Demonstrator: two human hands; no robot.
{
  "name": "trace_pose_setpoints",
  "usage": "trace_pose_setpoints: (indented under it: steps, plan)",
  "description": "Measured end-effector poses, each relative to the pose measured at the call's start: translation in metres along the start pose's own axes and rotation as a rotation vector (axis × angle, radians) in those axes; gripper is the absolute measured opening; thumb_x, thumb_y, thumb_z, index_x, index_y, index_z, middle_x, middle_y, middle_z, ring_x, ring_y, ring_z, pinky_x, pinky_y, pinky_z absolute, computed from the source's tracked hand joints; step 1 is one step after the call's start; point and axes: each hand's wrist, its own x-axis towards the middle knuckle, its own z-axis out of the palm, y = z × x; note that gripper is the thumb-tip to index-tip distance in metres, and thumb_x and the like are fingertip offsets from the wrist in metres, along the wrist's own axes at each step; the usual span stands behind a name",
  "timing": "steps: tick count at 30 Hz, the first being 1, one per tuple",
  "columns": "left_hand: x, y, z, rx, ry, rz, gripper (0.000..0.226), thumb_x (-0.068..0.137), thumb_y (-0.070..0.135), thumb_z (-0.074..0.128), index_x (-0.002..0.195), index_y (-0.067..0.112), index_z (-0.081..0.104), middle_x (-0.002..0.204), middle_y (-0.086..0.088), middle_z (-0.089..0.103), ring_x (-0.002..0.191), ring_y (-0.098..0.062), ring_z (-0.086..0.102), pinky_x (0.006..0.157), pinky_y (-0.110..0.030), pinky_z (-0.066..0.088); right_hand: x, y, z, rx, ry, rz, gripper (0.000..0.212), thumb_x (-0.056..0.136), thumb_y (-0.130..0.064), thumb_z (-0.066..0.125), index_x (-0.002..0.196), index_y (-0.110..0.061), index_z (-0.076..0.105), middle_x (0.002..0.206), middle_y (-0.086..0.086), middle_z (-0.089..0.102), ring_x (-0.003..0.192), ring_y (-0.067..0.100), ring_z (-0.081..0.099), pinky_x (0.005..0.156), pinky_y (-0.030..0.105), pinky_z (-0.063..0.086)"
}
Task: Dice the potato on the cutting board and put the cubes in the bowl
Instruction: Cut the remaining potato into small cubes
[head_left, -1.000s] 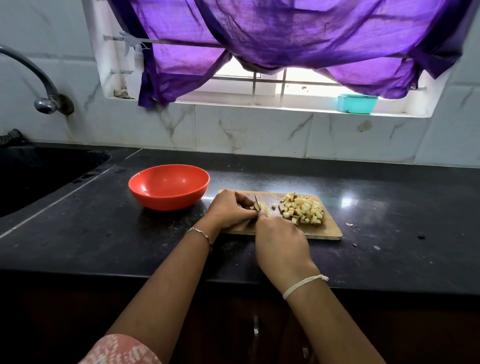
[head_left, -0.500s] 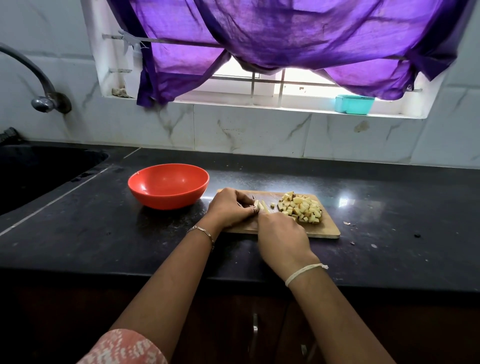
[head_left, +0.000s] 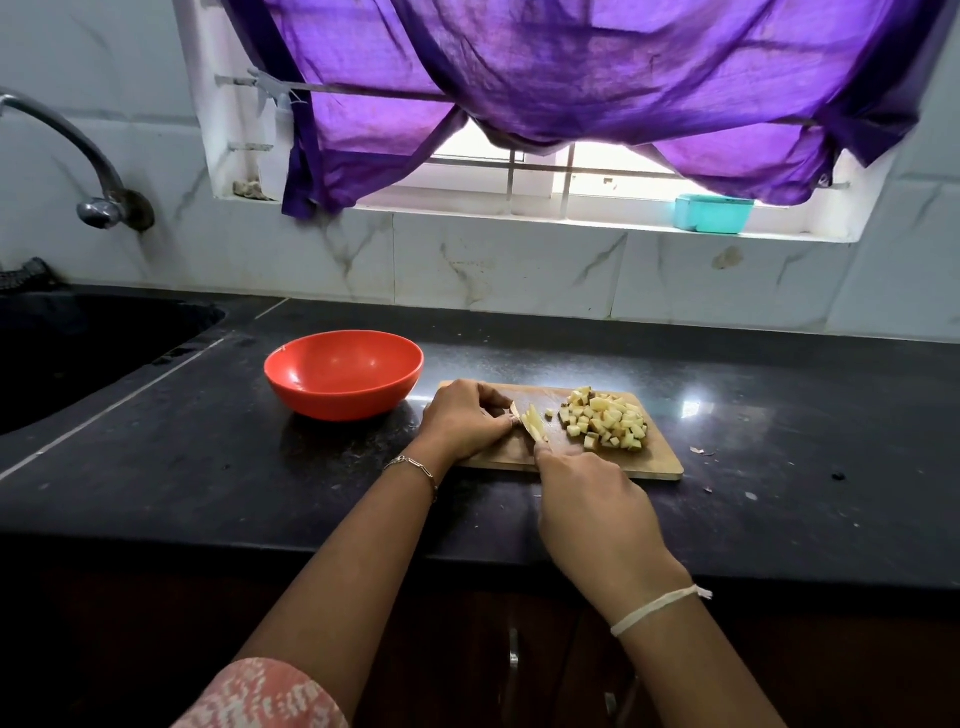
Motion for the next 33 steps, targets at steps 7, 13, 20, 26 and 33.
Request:
trace_pose_setpoints:
  steps: [7,13,20,26,33]
  plan:
    - [-0.002,-0.001,-0.004,-0.041,-0.019,0.020,0.032,0.078,0.021,0.075,0.110,0.023,0.072,0.096,0.004,0.071,0.075,-0.007,0.061,0.083,-0.022,0.050,-0.005,0.012,-0.007,0.077,0.075,0.032,0.050,0.097,-0.022,0.044,0.146,-0.032,0.036,0.121,0.002,0.059,0.110,0.023,0.058,0.082,0.034,0.048]
    - [-0.015,0.006,-0.006,-0.061,-0.007,0.233,0.034,0.071,0.034,0.073,0.097,0.054,0.065,0.120,0.015,0.047,0.110,-0.006,0.049,0.099,-0.039,0.034,0.005,0.021,-0.001,-0.028,0.174,0.049,0.052,0.096,-0.022,0.048,0.146,-0.030,0.037,0.110,0.001,0.066,0.101,0.020,0.063,0.079,0.031,0.050]
    - [-0.017,0.012,-0.003,0.186,0.037,0.329,0.016,0.078,0.034,0.076,0.088,0.046,0.071,0.117,0.021,0.050,0.116,-0.002,0.042,0.084,-0.024,0.010,0.012,0.030,0.000,-0.066,0.222,-0.009,0.039,0.097,-0.026,0.051,0.134,-0.038,0.051,0.105,-0.004,0.067,0.094,0.016,0.062,0.077,0.029,0.049]
    - [-0.015,0.013,-0.001,0.290,0.045,0.333,0.019,0.083,0.036,0.070,0.100,0.045,0.071,0.121,0.018,0.053,0.120,-0.005,0.042,0.084,-0.027,0.011,0.009,0.038,-0.009,-0.086,0.207,-0.018,0.039,0.099,-0.031,0.048,0.136,-0.045,0.047,0.112,-0.005,0.064,0.100,0.015,0.061,0.076,0.029,0.048]
    - [-0.019,0.012,0.000,0.351,0.061,0.468,0.031,0.086,0.029,0.068,0.111,0.047,0.066,0.126,0.016,0.050,0.121,-0.008,0.042,0.088,-0.028,0.009,0.010,0.043,-0.012,-0.139,0.168,-0.035,0.044,0.100,-0.033,0.047,0.141,-0.048,0.038,0.117,-0.009,0.063,0.104,0.012,0.060,0.078,0.026,0.043]
